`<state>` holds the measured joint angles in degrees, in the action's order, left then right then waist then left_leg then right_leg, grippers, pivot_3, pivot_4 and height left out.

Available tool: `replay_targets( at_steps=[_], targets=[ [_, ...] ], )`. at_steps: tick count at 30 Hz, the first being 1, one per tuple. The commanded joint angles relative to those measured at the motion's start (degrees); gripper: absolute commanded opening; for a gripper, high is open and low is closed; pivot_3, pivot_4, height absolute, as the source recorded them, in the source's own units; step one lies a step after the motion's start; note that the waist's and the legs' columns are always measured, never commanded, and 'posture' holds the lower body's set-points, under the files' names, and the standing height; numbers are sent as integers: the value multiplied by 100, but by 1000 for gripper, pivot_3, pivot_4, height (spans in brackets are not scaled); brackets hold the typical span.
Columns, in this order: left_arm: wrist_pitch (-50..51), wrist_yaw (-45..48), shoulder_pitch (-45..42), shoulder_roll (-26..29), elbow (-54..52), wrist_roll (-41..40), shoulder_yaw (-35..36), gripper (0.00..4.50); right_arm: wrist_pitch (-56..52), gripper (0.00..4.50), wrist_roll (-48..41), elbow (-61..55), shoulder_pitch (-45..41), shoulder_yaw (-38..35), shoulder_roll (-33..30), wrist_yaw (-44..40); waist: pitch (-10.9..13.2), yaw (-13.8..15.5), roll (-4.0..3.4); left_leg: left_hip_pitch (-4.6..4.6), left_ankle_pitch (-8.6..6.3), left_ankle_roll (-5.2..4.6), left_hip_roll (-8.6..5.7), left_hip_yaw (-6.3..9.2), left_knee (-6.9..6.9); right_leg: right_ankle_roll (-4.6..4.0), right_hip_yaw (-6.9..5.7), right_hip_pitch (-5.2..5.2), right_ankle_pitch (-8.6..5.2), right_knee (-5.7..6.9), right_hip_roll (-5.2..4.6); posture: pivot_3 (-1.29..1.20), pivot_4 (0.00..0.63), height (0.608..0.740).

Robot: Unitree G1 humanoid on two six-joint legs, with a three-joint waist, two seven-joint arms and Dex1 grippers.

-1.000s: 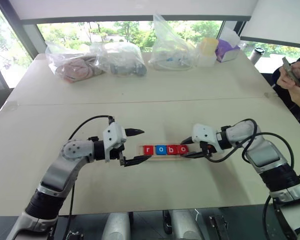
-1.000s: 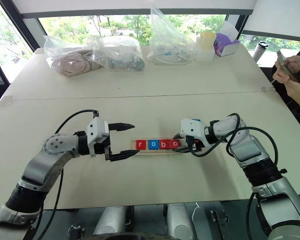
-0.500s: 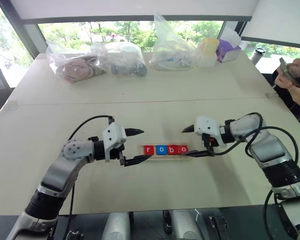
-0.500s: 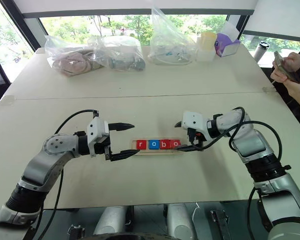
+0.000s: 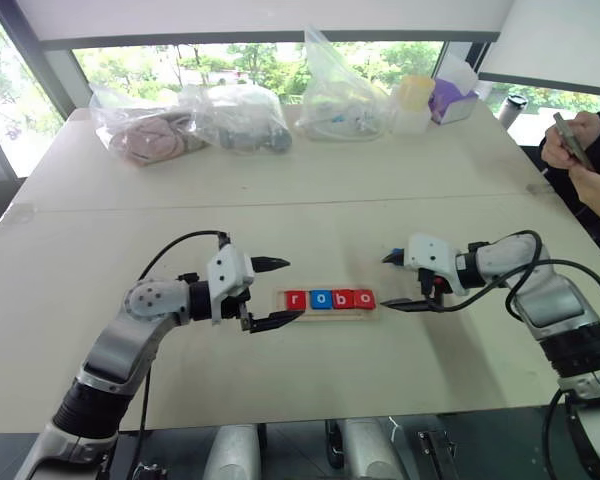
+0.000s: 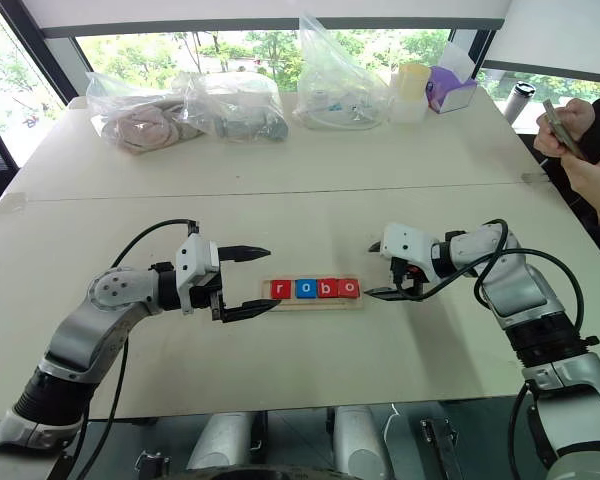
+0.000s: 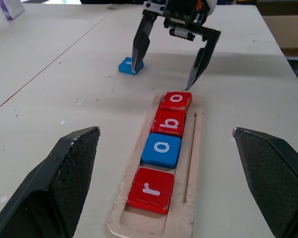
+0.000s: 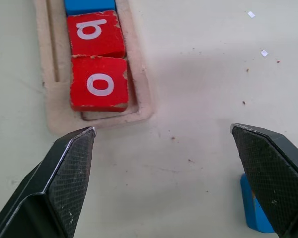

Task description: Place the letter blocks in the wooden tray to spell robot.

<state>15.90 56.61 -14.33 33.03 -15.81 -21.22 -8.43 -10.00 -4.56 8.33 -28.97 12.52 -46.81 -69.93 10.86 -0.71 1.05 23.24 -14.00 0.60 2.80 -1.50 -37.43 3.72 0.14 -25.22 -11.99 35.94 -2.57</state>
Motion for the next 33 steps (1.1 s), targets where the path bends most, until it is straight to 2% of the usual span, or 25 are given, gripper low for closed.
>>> replay_targets(
  at_steps=[1,33],
  targets=[
    [-65,11,-73,-7,-94,1,24,4500,224,4474,61,51,-149,-91,64,77,0,1,0,0,0,0,0,0,0,0,0,0,0,0,0,0,150,740],
    [11,-108,59,14,-262,-29,51,4500,327,4474,203,-45,-320,59,572,77,0,3,0,0,0,0,0,0,-2,0,1,0,0,4,0,0,150,740]
  ],
)
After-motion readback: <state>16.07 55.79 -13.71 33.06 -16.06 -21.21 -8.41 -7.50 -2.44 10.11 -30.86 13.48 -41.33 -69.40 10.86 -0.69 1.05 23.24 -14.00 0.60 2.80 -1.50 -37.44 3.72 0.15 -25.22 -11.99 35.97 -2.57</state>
